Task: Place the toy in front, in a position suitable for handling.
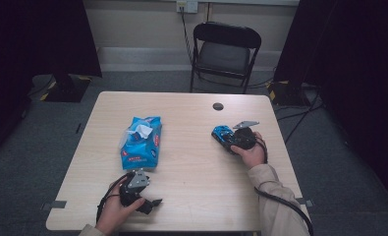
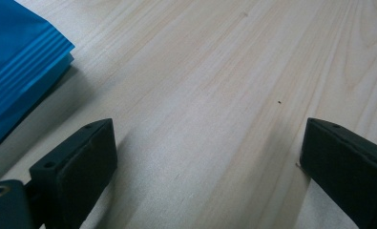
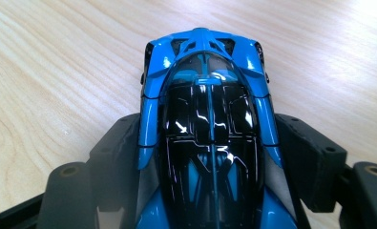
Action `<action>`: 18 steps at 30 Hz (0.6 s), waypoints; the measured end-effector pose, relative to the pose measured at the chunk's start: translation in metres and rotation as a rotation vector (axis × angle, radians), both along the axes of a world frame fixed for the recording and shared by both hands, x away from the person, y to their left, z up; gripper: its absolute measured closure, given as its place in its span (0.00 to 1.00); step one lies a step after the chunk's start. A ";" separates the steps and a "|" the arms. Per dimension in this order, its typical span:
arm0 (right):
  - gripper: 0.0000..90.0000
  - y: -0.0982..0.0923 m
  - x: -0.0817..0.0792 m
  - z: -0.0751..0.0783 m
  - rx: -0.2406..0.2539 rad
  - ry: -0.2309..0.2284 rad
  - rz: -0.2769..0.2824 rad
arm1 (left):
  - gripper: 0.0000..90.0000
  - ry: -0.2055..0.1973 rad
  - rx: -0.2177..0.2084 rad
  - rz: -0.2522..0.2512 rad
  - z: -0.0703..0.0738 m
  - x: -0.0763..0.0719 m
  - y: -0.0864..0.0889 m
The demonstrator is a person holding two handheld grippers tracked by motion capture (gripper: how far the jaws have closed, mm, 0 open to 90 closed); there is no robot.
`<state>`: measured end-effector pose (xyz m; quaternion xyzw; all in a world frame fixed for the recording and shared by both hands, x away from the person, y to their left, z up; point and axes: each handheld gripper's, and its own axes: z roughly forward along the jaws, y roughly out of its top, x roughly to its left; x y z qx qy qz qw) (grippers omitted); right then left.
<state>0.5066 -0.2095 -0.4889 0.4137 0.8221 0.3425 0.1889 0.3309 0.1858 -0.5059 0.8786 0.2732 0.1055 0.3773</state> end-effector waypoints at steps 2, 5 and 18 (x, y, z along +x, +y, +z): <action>0.31 -0.001 -0.002 0.002 0.002 -0.004 0.007 | 0.05 0.000 0.000 0.000 0.000 0.000 0.000; 0.31 -0.001 -0.008 0.006 0.012 -0.006 0.027 | 0.05 0.000 0.000 0.000 0.000 0.000 0.000; 0.31 0.030 -0.061 0.016 0.069 -0.005 0.184 | 0.05 0.001 0.001 0.002 0.000 0.000 0.000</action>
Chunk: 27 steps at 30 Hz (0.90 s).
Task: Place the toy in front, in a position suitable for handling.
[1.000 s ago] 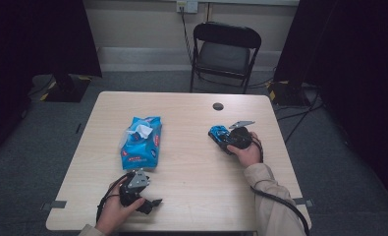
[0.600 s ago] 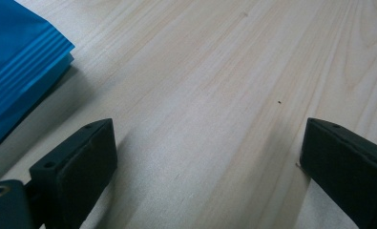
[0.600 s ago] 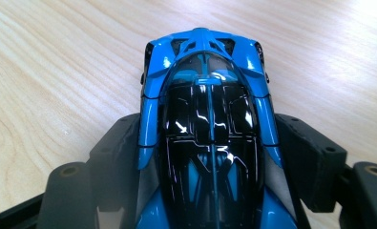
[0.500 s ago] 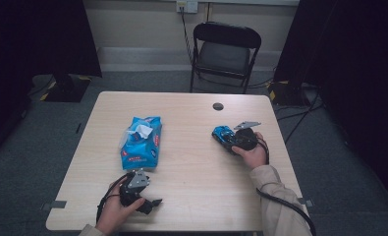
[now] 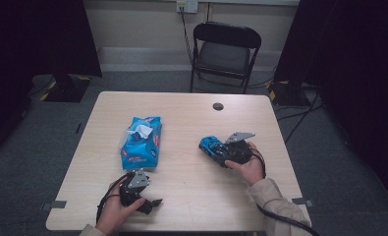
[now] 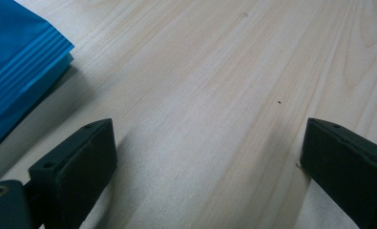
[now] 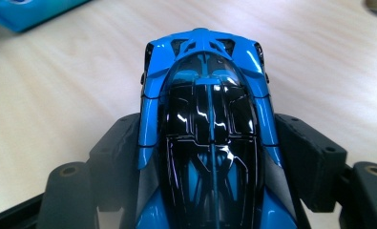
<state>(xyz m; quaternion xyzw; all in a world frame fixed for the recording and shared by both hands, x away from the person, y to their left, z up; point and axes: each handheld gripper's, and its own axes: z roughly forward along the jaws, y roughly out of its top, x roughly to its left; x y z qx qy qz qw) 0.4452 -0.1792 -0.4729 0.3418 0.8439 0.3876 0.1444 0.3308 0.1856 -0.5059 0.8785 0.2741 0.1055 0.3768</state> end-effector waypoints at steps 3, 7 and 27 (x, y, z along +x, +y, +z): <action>0.31 0.003 -0.008 -0.002 0.002 0.006 0.016 | 0.05 0.000 0.001 -0.001 0.000 0.000 0.000; 0.31 0.007 -0.021 -0.007 -0.005 0.016 0.040 | 0.05 0.000 0.000 0.000 0.000 0.000 0.000; 0.31 0.014 -0.039 -0.026 -0.021 0.014 0.057 | 0.04 0.002 -0.001 -0.001 0.000 0.000 0.000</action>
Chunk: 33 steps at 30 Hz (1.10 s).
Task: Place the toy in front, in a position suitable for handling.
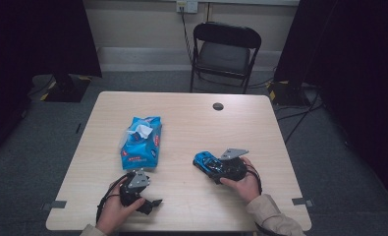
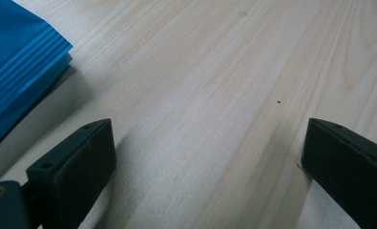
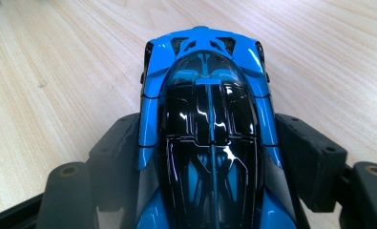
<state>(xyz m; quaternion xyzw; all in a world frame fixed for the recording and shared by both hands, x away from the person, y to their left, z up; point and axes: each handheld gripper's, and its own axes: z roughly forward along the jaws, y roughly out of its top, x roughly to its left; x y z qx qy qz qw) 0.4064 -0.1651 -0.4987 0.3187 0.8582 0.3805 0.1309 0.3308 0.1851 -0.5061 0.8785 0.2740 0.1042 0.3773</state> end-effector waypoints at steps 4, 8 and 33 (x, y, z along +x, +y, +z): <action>0.31 -0.002 -0.002 0.000 0.000 -0.001 0.001 | 0.04 0.001 0.000 0.000 0.000 0.000 0.000; 0.31 -0.002 -0.003 0.000 -0.003 -0.009 0.007 | 0.04 0.001 0.003 -0.003 0.000 0.000 0.000; 0.17 -0.026 -0.018 -0.003 0.009 0.000 0.002 | 0.01 0.001 0.014 -0.012 0.000 0.001 -0.001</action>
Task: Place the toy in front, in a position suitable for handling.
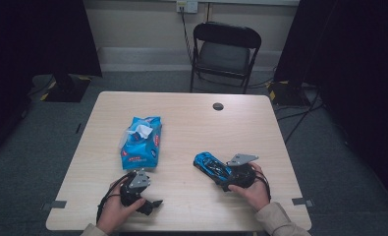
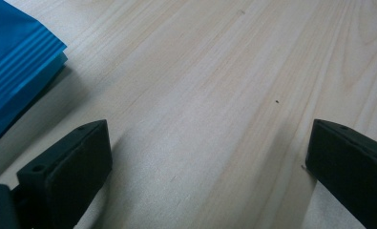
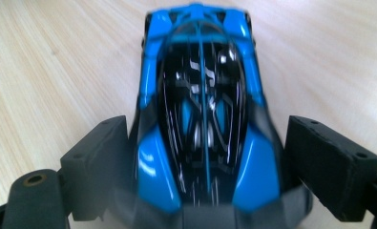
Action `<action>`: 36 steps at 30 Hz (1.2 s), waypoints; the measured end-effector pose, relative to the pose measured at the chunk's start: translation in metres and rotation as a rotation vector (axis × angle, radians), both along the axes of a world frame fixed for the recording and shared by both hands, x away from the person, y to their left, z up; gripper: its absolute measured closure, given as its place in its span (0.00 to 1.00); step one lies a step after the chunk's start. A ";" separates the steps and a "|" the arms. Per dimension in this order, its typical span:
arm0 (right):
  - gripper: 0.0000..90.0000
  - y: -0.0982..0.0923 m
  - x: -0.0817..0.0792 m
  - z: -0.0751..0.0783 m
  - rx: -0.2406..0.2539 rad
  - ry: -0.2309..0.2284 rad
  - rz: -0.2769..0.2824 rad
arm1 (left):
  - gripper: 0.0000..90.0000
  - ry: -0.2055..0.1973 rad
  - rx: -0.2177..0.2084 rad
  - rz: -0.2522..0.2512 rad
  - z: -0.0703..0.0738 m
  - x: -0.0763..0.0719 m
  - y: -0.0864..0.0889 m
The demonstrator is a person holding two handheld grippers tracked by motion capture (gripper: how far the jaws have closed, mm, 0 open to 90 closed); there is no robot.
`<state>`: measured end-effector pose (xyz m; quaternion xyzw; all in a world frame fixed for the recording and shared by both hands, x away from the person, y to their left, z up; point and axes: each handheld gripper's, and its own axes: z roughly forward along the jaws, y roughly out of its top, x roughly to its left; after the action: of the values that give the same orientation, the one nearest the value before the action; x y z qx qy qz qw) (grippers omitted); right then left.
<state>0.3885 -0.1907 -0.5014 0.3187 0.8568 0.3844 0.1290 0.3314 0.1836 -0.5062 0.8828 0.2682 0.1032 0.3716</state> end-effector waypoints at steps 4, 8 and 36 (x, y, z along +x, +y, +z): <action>0.17 -0.001 -0.003 -0.003 -0.001 -0.002 0.002 | 0.00 0.001 0.003 -0.002 0.000 0.000 0.000; 0.18 0.002 -0.005 -0.004 -0.019 -0.007 0.006 | 0.00 0.001 0.003 -0.002 0.000 0.000 0.000; 0.26 0.000 -0.005 -0.004 -0.008 -0.013 -0.010 | 0.19 0.047 -0.026 0.001 0.007 0.003 -0.005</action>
<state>0.3837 -0.1905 -0.5049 0.3199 0.8558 0.3826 0.1375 0.3342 0.1783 -0.4988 0.8799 0.2785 0.0791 0.3767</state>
